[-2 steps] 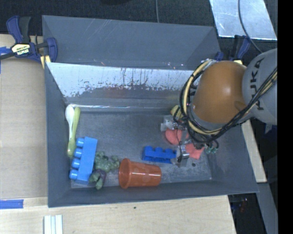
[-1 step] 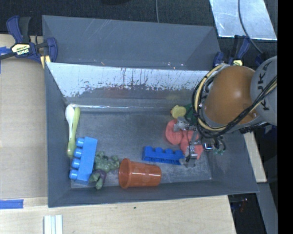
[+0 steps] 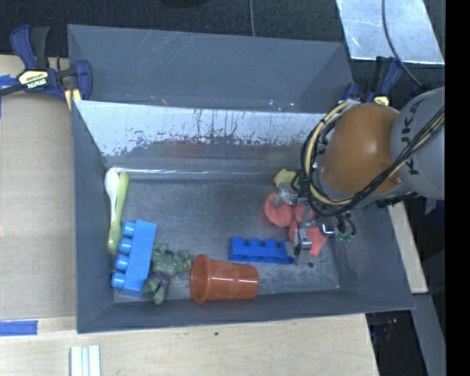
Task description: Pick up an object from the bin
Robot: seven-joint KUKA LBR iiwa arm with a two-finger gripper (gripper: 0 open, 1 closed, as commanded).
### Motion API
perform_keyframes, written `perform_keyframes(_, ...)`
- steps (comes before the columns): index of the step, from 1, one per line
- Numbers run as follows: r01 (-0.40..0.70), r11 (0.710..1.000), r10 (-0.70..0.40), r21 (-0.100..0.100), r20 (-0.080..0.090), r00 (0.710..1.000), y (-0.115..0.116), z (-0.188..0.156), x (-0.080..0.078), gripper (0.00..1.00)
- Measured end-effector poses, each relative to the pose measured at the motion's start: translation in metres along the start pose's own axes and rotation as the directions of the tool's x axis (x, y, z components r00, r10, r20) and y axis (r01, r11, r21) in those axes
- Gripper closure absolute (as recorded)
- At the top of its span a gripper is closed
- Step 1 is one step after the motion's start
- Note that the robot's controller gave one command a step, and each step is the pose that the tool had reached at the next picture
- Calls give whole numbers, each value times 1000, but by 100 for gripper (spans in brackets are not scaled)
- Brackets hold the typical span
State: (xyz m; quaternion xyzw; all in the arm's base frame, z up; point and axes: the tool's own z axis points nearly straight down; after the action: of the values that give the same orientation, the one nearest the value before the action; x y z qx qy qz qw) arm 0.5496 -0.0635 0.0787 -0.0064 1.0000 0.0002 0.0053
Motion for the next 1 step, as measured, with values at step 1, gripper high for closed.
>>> perform_keyframes(1,22,1000,-22,1,1,1000,-25,6,0,0)
